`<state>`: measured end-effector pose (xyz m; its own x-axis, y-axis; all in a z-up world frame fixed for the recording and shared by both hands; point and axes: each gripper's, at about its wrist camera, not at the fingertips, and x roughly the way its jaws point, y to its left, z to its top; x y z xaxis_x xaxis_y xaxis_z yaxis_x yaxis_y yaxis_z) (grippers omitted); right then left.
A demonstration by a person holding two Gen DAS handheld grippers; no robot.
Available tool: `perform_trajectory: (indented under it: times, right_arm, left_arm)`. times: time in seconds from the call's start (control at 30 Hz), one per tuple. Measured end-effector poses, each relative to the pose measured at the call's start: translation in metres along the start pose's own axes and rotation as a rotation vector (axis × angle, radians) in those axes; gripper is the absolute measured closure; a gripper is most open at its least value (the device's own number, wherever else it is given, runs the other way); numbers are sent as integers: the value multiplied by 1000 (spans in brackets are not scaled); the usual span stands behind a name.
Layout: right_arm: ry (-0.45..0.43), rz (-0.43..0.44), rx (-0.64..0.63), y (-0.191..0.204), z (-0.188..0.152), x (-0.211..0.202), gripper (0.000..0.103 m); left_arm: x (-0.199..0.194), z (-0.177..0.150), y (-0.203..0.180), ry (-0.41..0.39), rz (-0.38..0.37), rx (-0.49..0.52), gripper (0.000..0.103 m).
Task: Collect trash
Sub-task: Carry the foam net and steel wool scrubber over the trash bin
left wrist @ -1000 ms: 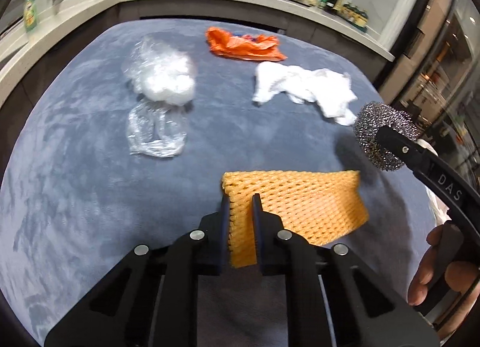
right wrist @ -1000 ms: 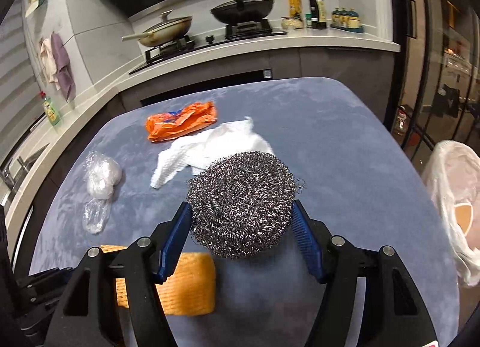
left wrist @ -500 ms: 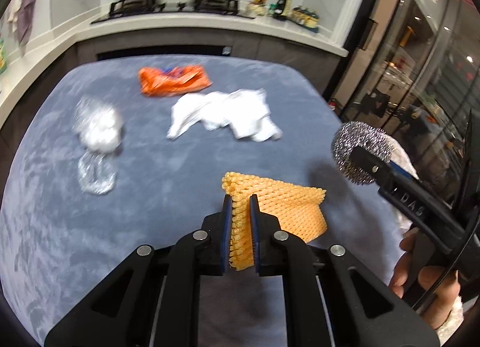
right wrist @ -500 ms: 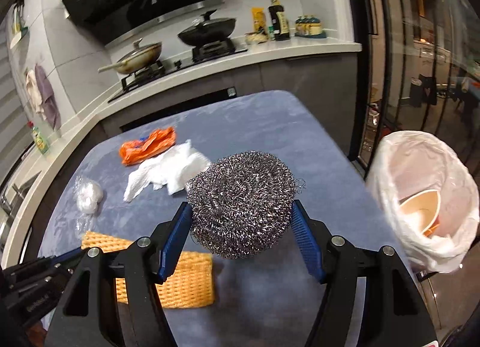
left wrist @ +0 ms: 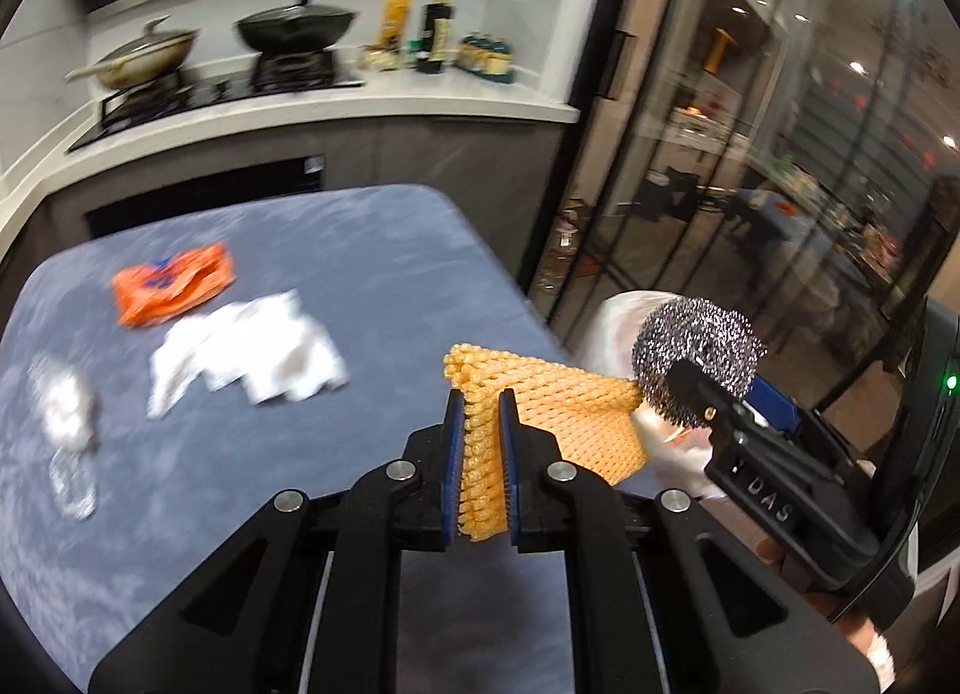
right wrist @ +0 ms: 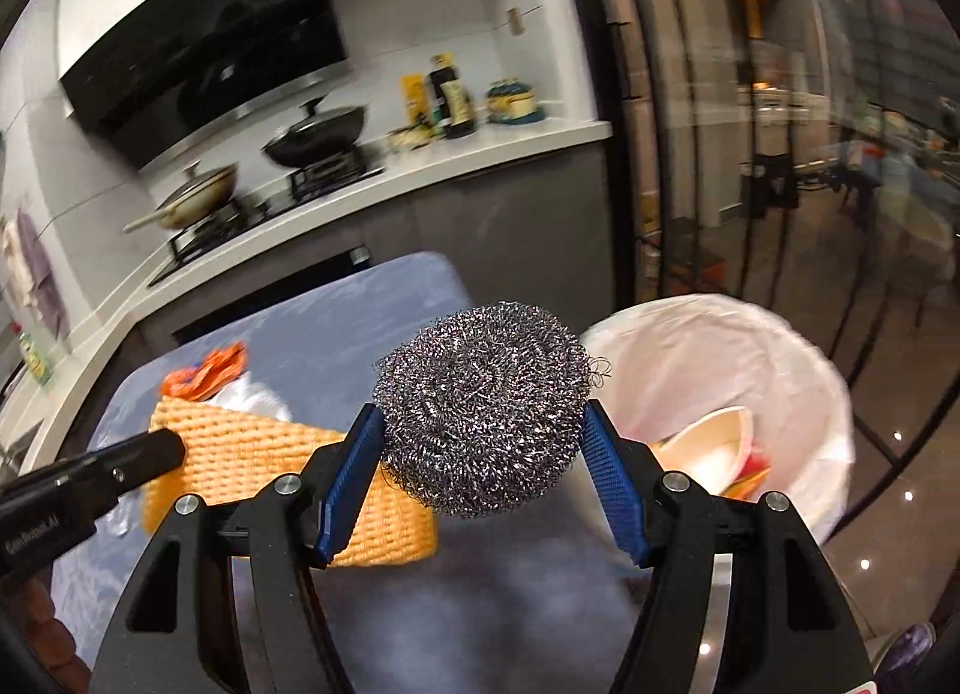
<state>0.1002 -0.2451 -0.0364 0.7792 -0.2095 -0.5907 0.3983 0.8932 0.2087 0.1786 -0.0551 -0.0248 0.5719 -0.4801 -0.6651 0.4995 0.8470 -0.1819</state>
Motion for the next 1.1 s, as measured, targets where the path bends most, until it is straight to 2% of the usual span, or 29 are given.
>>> perform_trajectory:
  times: [0.27, 0.5, 0.73, 1.1]
  right_arm:
    - [-41, -113, 66, -70, 16, -7, 39]
    - [-33, -184, 86, -111, 22, 3, 39]
    - [-16, -209, 86, -125, 23, 18, 39]
    - [12, -228, 106, -136, 23, 35, 39]
  left_arm:
    - [34, 23, -68, -8, -66, 94, 92]
    - [70, 32, -111, 18, -100, 151, 92]
    - [92, 31, -132, 45, -109, 186, 92]
    - [117, 32, -143, 76, -112, 199, 92]
